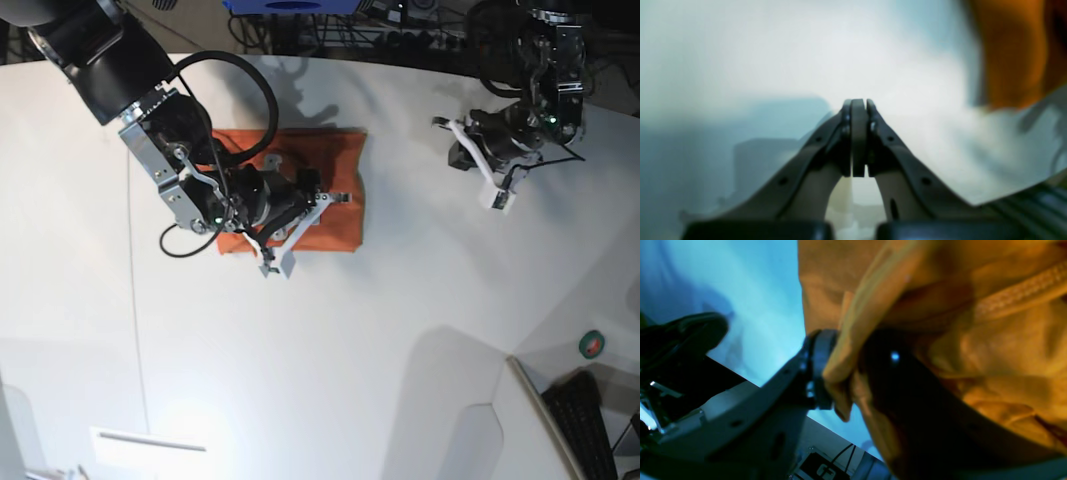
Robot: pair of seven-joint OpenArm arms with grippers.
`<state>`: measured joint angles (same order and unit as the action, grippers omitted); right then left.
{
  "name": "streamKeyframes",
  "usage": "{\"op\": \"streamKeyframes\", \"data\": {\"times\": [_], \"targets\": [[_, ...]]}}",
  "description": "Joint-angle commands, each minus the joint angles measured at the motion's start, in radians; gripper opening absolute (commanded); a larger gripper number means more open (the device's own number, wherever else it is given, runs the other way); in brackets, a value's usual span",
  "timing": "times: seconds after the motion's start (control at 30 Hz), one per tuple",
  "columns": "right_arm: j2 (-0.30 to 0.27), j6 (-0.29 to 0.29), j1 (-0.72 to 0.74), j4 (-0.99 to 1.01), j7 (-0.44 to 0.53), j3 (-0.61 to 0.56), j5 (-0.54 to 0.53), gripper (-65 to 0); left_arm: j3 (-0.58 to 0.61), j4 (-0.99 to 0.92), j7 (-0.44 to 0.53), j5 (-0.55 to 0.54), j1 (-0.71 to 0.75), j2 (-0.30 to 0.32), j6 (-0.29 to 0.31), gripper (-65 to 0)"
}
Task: Layout the t-shirt on the table in an organized manner, then fold the t-shirt properly
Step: 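Press and tuck the folded bundle edges with the right gripper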
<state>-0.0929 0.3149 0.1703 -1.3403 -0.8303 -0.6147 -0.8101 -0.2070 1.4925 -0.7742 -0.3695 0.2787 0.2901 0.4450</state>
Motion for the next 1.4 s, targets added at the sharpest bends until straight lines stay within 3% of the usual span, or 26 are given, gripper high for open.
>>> {"op": "streamKeyframes", "data": {"times": [0.0,0.13,0.2,0.43,0.57,0.67,0.77,0.9,1.0,1.07,1.2,1.37], "targets": [[0.006,-0.007,0.019,-0.018,0.007,0.005,-0.01,-41.4,-0.036,0.015,0.014,-0.007,0.011,0.021,0.002,-65.0],[0.006,-0.007,0.019,-0.018,0.009,0.003,-0.01,-24.2,-0.174,0.013,0.014,-0.007,0.044,0.03,0.004,-65.0],[0.009,-0.007,0.019,-0.021,0.006,0.003,-0.01,-19.2,-0.222,0.015,0.014,-0.007,0.047,0.03,0.004,-65.0],[0.04,-0.007,0.054,-0.038,0.012,-0.164,-0.01,-19.2,-0.25,0.015,0.014,-0.007,0.024,0.027,0.004,-65.0],[0.06,-0.007,0.068,-0.048,0.004,-0.182,-0.01,-19.5,-0.25,0.001,0.014,-0.007,0.014,0.027,0.004,-65.0],[0.06,0.011,0.079,-0.069,0.002,-0.198,-0.01,-25.1,-0.25,-0.003,0.014,-0.007,0.006,0.027,0.004,-65.0],[0.051,0.132,0.091,-0.107,-0.002,-0.222,-0.01,-27.5,-0.259,-0.003,0.014,-0.007,0.004,0.027,0.004,-65.0],[-0.001,0.249,0.071,-0.25,-0.011,-0.228,-0.01,-28.1,-0.262,-0.003,0.014,-0.007,0.004,0.03,0.004,-65.0],[-0.058,0.376,0.042,-0.376,-0.01,-0.224,-0.01,-28.5,-0.289,-0.003,0.015,-0.007,0.009,0.039,0.004,-65.0],[-0.097,0.383,0.039,-0.423,-0.01,-0.222,-0.01,-34.4,-0.323,-0.003,0.015,-0.007,0.009,0.039,0.004,-65.0],[-0.13,0.383,0.035,-0.414,-0.008,-0.222,-0.01,-63.5,-0.363,-0.003,0.015,-0.007,0.009,0.039,0.004,-65.0],[-0.083,0.383,0.062,-0.222,0.052,-0.228,-0.01,-65.0,-0.377,-0.003,0.015,-0.007,0.009,0.042,0.004,-65.0]]}}
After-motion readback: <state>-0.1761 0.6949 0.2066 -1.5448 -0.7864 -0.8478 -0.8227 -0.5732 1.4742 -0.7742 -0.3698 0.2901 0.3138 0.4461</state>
